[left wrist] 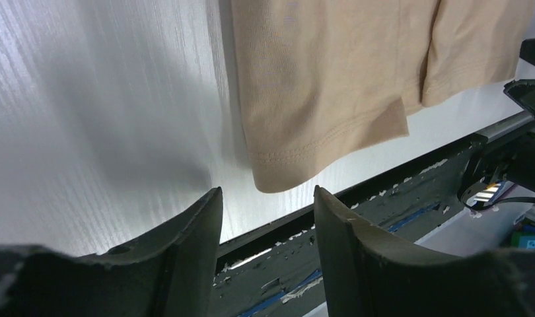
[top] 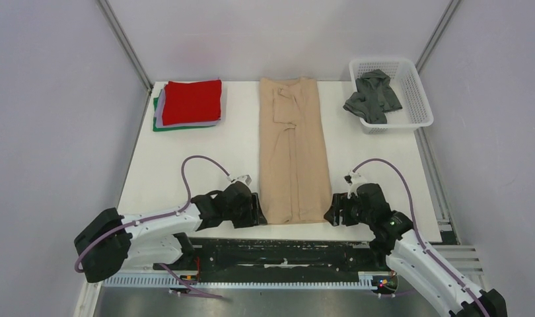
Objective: Fold and stack the t-shirts
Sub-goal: Grab the bottom of the folded rectangular tshirt with both arms
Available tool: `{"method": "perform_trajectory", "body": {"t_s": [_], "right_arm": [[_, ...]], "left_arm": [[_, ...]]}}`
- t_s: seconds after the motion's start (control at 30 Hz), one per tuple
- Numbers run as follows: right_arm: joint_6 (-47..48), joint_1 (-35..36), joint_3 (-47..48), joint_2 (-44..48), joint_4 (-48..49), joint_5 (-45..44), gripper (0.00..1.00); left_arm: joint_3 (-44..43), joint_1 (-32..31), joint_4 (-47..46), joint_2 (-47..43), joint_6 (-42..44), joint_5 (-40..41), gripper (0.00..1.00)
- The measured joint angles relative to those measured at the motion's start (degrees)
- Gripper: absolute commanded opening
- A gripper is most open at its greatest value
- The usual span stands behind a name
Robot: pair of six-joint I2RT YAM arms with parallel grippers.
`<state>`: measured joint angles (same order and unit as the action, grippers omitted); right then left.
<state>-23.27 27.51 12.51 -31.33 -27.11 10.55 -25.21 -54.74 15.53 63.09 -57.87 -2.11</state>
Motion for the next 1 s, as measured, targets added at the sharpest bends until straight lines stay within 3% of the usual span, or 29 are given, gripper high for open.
{"method": "perform_trajectory", "body": {"t_s": [0.43, 0.47, 0.53, 0.7, 1.0], "right_arm": [[-0.3, 0.0, -2.1, -2.2, 4.3, 4.8, 0.37], [-0.3, 0.0, -2.2, -2.4, 4.7, 5.1, 0.35], [-0.3, 0.0, -2.5, -2.7, 5.4, 5.2, 0.25], [0.0, 0.0, -3.1, -3.5, 6.5, 5.7, 0.00], [0.8, 0.0, -4.7, 1.6, 3.4, 11.2, 0.00]], "left_arm": [[-0.8, 0.0, -7.7, 8.7, -1.1, -0.8, 0.28], [-1.1, 0.0, -8.1, 9.5, -1.1, -1.0, 0.23], [-1.5, 0.0, -8.7, 10.6, -1.1, -1.1, 0.02], [-2.2, -0.1, -9.2, 12.0, -1.2, -1.5, 0.02], [-3.7, -6.8, 2.1, 4.8, -1.2, 1.6, 0.02]]}}
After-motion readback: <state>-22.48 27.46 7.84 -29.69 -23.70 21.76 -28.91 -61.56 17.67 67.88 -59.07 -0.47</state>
